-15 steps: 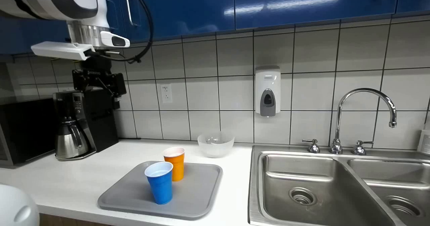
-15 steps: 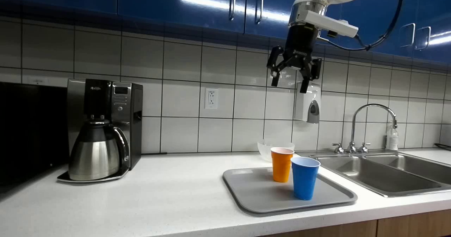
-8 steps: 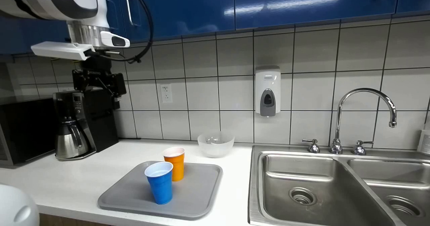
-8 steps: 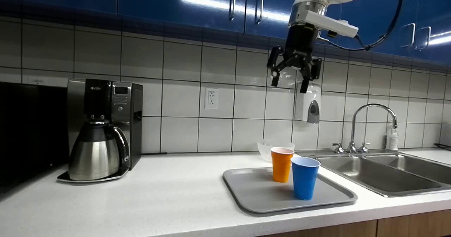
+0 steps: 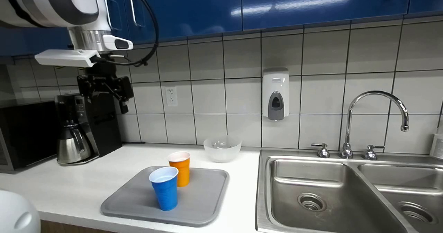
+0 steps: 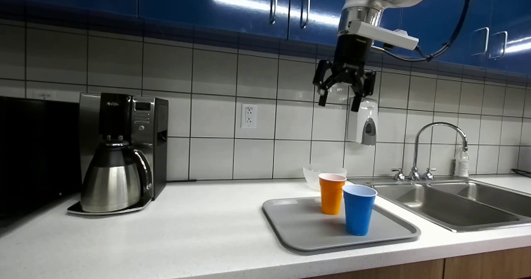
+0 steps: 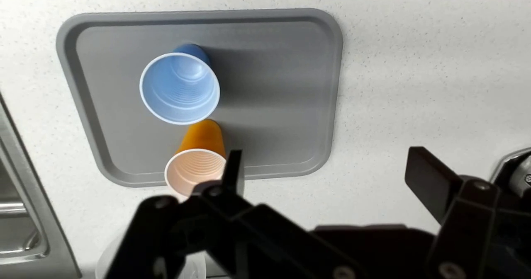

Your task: Pick up the blue paper cup and move it to the bottom right side of the gray tray on the kitchen counter, pick up the orange paper cup and move it to the upper right side of the gray tray on the kitchen counter

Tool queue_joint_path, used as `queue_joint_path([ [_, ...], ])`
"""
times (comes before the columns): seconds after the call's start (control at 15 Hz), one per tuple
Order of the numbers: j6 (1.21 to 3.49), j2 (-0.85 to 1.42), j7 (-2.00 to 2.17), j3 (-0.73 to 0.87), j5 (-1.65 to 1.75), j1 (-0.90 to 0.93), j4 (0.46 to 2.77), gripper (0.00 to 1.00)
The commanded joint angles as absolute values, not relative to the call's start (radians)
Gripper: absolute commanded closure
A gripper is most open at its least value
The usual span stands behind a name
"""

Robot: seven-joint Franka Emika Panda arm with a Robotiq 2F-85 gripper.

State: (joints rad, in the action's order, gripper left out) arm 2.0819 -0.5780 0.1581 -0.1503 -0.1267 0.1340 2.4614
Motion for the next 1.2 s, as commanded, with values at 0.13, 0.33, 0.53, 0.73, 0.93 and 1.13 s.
queue_joint_path([
  [0.13,2.192,-0.600,0.168,-0.167,-0.068,0.118,2.515,0.00],
  [0.33,2.241,-0.600,0.162,-0.160,-0.055,0.118,2.543,0.00],
  [0.53,2.277,-0.596,0.155,-0.152,-0.053,0.115,2.567,0.00],
  [0.73,2.310,-0.588,0.143,-0.140,-0.050,0.109,2.590,0.00],
  [0.93,2.339,-0.576,0.126,-0.120,-0.050,0.104,2.609,0.00],
  [1.13,2.369,-0.559,0.105,-0.096,-0.055,0.102,2.625,0.00],
])
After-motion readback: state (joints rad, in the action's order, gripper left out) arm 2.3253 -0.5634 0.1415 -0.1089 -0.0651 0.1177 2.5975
